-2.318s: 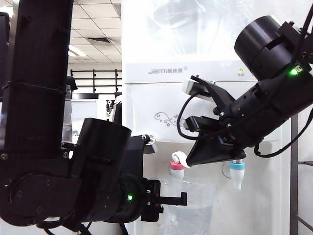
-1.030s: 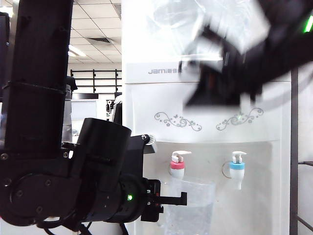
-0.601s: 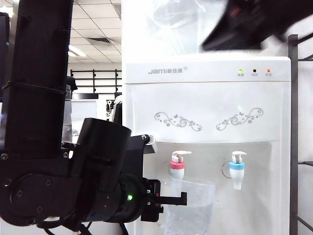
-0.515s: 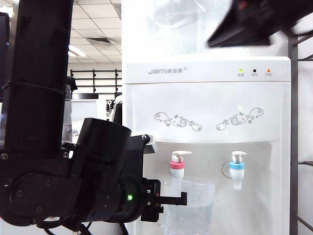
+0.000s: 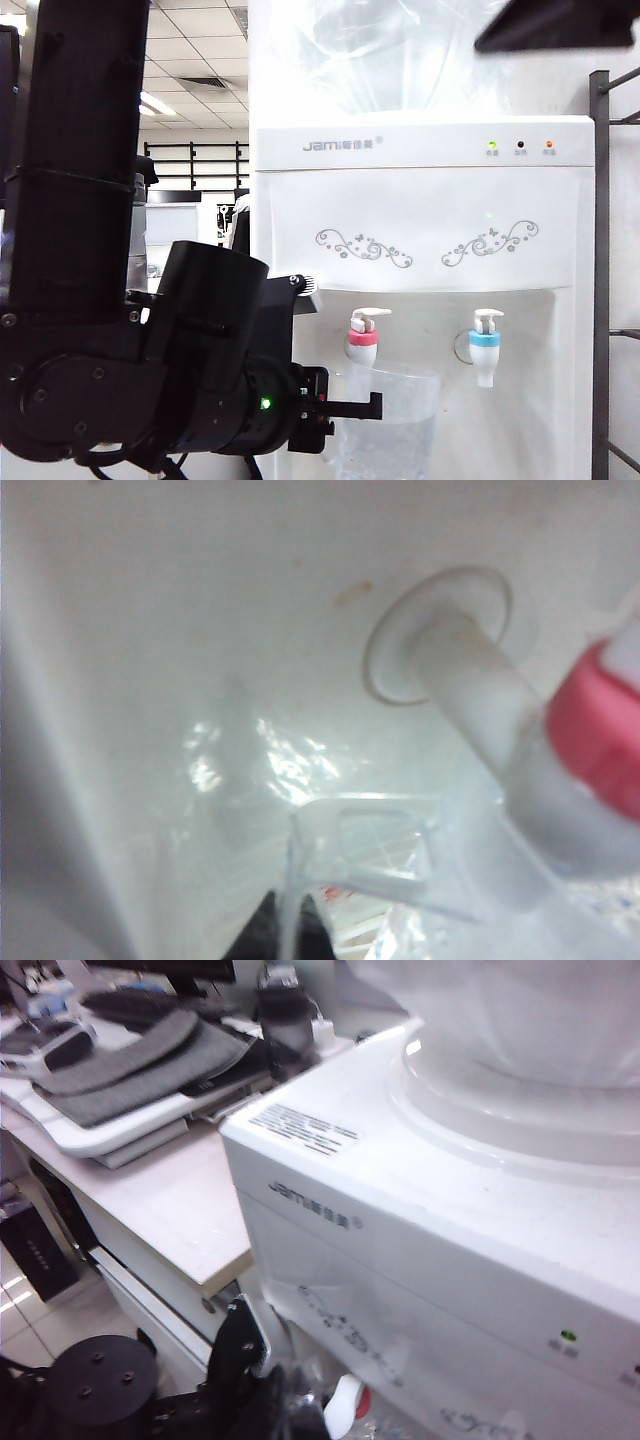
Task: Pick up the plastic mug from the left desk, go to the hot water outlet of the water dispenser, press the vertical switch to get some water, then put the mug back on the desk.
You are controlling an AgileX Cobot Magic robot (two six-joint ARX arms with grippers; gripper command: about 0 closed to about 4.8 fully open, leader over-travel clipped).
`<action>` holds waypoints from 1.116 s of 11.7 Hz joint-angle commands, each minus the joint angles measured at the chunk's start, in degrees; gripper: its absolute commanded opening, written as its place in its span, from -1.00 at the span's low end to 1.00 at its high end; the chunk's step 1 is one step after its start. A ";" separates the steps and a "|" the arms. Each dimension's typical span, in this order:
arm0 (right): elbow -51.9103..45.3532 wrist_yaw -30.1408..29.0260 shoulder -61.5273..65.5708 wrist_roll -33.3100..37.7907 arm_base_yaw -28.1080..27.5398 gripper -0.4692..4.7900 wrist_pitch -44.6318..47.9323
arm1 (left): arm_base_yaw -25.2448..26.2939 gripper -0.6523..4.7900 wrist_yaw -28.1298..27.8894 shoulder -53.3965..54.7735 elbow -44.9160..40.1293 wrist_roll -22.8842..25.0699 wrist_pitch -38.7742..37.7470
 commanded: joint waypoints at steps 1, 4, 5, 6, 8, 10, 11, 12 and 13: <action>0.20 -0.57 -2.43 1.44 0.07 -0.85 -5.27 | -0.07 -0.78 1.11 -1.29 0.98 -0.44 5.57; 0.20 -6.58 -3.67 1.38 0.07 -0.85 -14.80 | -0.07 -0.78 1.11 -1.29 0.98 -0.44 5.57; 0.20 -7.50 -3.67 1.40 0.09 -0.85 -17.03 | -0.07 -0.78 1.11 -1.29 0.98 -0.42 5.57; 0.20 -7.89 -3.67 1.42 0.09 -0.85 -19.69 | -0.07 -0.78 1.14 -1.29 0.98 -0.42 5.57; 0.20 -7.89 -3.69 1.44 0.07 -0.84 -20.46 | -0.07 -0.78 1.14 -1.29 0.98 -0.42 5.57; 0.20 -7.85 -3.76 1.42 0.07 -0.84 -18.36 | -0.07 -0.78 1.11 -1.29 0.98 -0.44 5.57; 0.20 -7.85 -3.76 1.40 0.07 -0.84 -17.84 | -0.07 -0.78 1.11 -1.29 0.98 -0.42 5.57; 0.17 -7.78 -3.72 1.40 0.07 -0.84 -17.79 | -0.07 -0.78 1.11 -1.29 0.98 -0.44 5.57; 0.17 -7.58 -3.74 1.40 0.07 -0.84 -17.88 | -0.07 -0.78 1.11 -1.29 0.98 -0.42 5.57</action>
